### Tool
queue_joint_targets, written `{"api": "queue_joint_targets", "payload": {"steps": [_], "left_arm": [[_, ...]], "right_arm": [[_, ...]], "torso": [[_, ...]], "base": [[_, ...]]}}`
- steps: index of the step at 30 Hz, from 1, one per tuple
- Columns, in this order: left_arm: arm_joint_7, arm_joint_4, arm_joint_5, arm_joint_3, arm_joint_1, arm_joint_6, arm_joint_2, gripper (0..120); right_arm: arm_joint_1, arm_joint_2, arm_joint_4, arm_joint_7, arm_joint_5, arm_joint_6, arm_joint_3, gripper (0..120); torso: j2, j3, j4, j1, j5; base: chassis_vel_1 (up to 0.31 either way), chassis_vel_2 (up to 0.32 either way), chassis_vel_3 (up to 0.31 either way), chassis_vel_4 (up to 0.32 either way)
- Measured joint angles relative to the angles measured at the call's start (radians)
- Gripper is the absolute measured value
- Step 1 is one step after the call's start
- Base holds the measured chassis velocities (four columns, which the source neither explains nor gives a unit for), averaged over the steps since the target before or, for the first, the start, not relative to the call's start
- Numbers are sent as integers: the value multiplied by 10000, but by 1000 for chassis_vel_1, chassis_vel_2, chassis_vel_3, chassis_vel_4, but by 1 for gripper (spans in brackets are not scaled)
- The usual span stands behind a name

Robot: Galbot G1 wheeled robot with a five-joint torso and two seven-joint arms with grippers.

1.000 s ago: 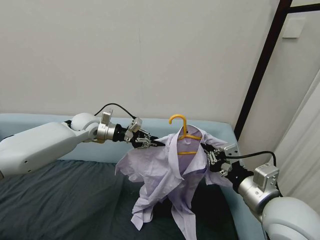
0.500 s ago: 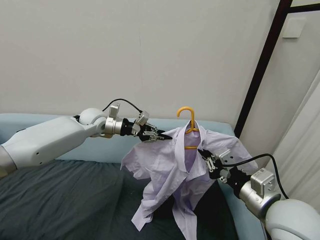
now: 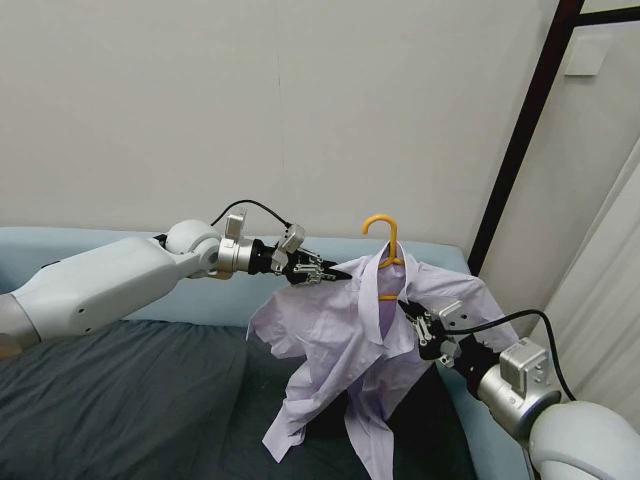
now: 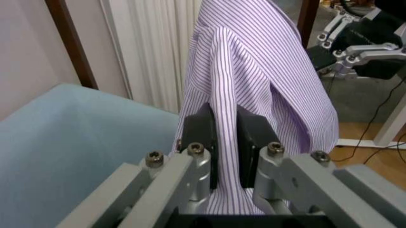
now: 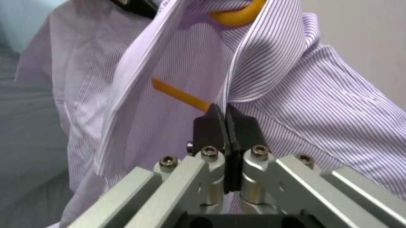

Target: Pick up the clothes from the sofa and hang them on the clothes hanger.

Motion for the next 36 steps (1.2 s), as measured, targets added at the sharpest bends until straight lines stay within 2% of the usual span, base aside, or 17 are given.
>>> {"api": "queue_joint_targets", "payload": {"steps": [7,20,21,25,26,30,31,34,36], "left_arm": [[172,12,-10,-51,12,-69,121,8],[328,391,110,-583,617,-280,276,8],[328,391,110,-583,617,-280,276,8],[289,498,134,-857,853,-309,368,8],[289,498,134,-857,853,-309,368,8],[298,442,131,-938,957,-310,357,8],[298,442,131,-938,957,-310,357,8],[623,335,36,-973,969,-307,431,8],[923,299,6,-978,967,-350,507,8]], "right_arm": [[16,28,98,129,447,-38,51,0],[226,-505,830,764,2371,180,795,48],[226,-505,830,764,2371,180,795,48],[166,-759,840,666,1754,186,821,70],[166,-759,840,666,1754,186,821,70],[168,-918,840,664,1596,176,854,88],[168,-918,840,664,1596,176,854,88],[302,-1039,825,752,1947,272,980,98],[510,-1248,680,728,2376,323,1214,100]], "torso": [[1,0,0,0,0],[0,0,-1,0,0],[0,0,-1,0,0],[1,0,2,0,-1],[1,0,2,0,-1],[0,0,-1,0,0],[0,0,-1,0,0],[0,0,-2,0,2],[1,0,1,0,2]], "base": [[0,0,0,0],[0,0,0,0],[0,0,0,0],[0,0,0,0],[0,0,0,0],[0,0,0,0],[0,0,0,0],[0,0,0,0],[0,0,0,0]]}}
